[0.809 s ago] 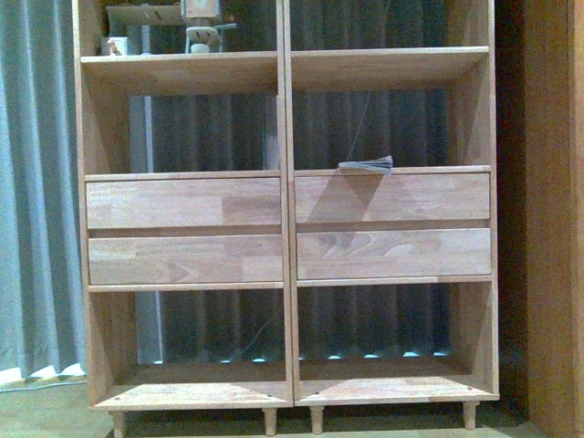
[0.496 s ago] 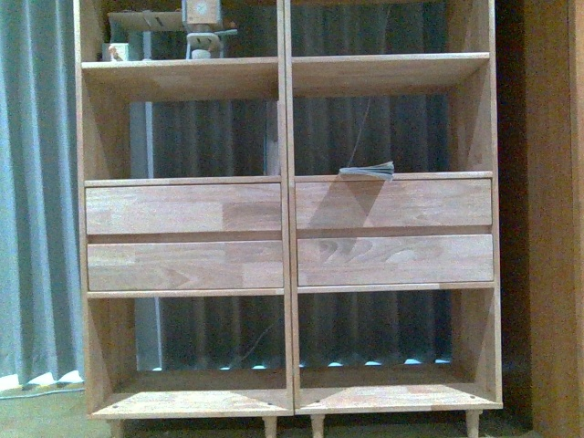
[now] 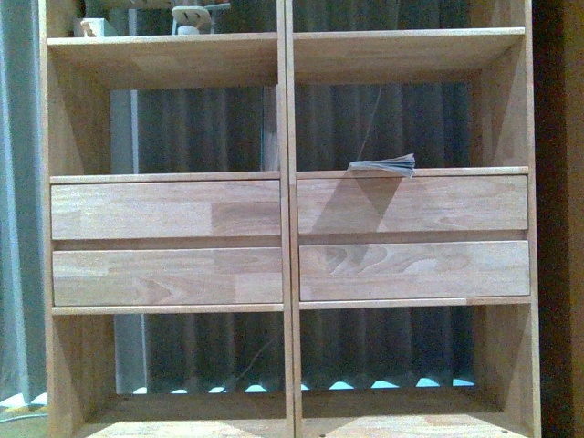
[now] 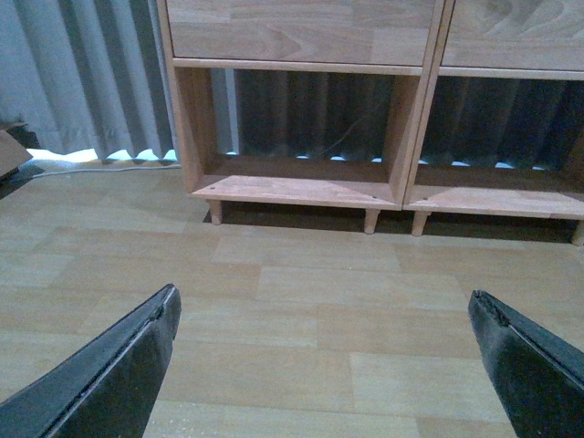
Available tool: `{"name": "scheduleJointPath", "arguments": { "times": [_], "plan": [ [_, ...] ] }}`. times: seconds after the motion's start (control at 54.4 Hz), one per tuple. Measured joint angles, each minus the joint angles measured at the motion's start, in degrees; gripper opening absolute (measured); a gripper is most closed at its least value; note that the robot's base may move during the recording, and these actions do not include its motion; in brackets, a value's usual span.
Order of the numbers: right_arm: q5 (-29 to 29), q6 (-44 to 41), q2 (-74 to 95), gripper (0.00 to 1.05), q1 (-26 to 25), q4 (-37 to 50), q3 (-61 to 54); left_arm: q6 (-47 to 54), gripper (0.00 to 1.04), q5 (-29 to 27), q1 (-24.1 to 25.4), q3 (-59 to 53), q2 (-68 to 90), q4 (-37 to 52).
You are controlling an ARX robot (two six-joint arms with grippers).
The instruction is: Organize books on shelf
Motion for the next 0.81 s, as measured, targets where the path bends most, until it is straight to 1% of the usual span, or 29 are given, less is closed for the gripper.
{"name": "scheduleJointPath", "arguments": {
  "times": [0.809],
  "plan": [
    [0.0,0.0,0.0,0.98,0.0,0.0,0.0,0.0,0.97,0.02,0.0,0.0,0.0,0.0]
  ]
}}
